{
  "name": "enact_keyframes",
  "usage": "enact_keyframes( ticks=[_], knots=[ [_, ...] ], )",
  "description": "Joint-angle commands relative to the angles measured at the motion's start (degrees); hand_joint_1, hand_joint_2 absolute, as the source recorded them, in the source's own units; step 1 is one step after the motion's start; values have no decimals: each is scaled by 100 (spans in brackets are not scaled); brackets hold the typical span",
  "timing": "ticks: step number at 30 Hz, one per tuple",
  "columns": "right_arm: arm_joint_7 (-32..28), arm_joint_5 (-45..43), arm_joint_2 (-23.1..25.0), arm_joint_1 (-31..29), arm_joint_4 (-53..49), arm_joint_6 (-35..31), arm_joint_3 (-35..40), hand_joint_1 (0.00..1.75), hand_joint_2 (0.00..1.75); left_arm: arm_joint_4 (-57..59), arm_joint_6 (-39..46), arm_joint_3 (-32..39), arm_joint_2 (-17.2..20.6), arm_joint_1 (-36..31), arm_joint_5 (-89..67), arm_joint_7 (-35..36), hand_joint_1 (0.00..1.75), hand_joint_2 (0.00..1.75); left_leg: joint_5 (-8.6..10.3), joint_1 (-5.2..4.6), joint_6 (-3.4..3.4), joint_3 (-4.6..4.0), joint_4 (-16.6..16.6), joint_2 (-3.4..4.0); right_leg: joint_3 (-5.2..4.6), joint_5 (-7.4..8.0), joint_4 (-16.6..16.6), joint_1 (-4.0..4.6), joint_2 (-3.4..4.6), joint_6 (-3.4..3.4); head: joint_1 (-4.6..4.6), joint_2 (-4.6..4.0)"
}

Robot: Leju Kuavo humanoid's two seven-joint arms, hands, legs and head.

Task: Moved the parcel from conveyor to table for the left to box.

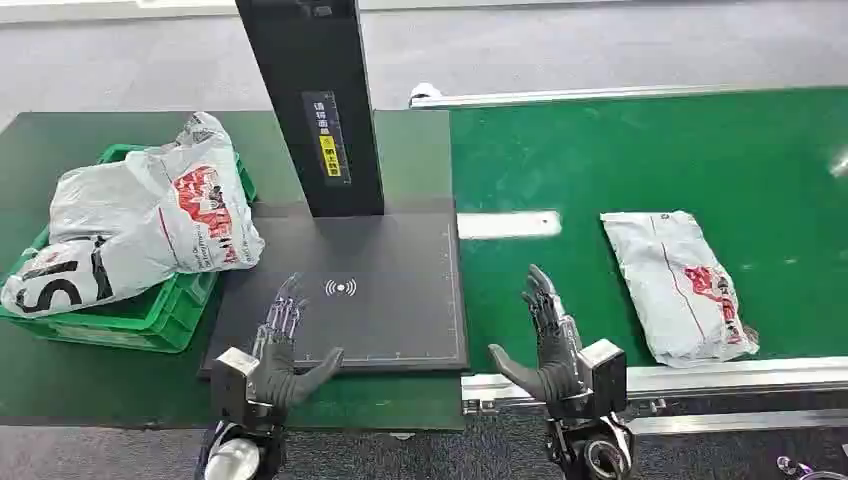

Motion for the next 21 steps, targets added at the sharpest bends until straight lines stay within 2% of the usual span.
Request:
enact_keyframes(
  ticks=[1, 13, 16, 19, 21],
  knots=[
    [31, -16, -99, -69, 60, 8, 37, 0, 175, 182, -10, -83, 55, -16, 6, -2, 0, 175, 0, -3, 5, 12, -8, -2, 13, -1, -9, -2, -2, 1, 0, 2],
    [62, 106, -157, -78, -57, -20, 138, 0, 175, -70, 79, -25, 60, 73, -93, 14, 0, 175, -1, -3, 7, 12, -9, -2, 13, -1, -11, -2, -2, 1, 2, 0],
    [278, 639, -271, -268, 23, -348, 209, 0, 175, -105, 18, -10, 67, 72, -116, 89, 0, 175, -2, -3, 5, 9, -5, 3, 8, -1, -6, -2, 3, 1, 0, 0],
    [636, 1540, -561, -775, 604, -565, 242, 0, 175, -64, -78, -45, 63, 33, -165, 42, 0, 175, 2, -4, 7, 12, -11, 7, 11, 5, -12, -3, 7, 2, 0, 0],
    [603, 1813, -622, -1151, 1068, -593, 67, 0, 175, -78, -102, -42, 79, 6, -169, 33, 0, 175, 2, -3, 6, 7, -5, 14, 5, 8, -8, -2, 13, 3, 2, 0]
  ],
)
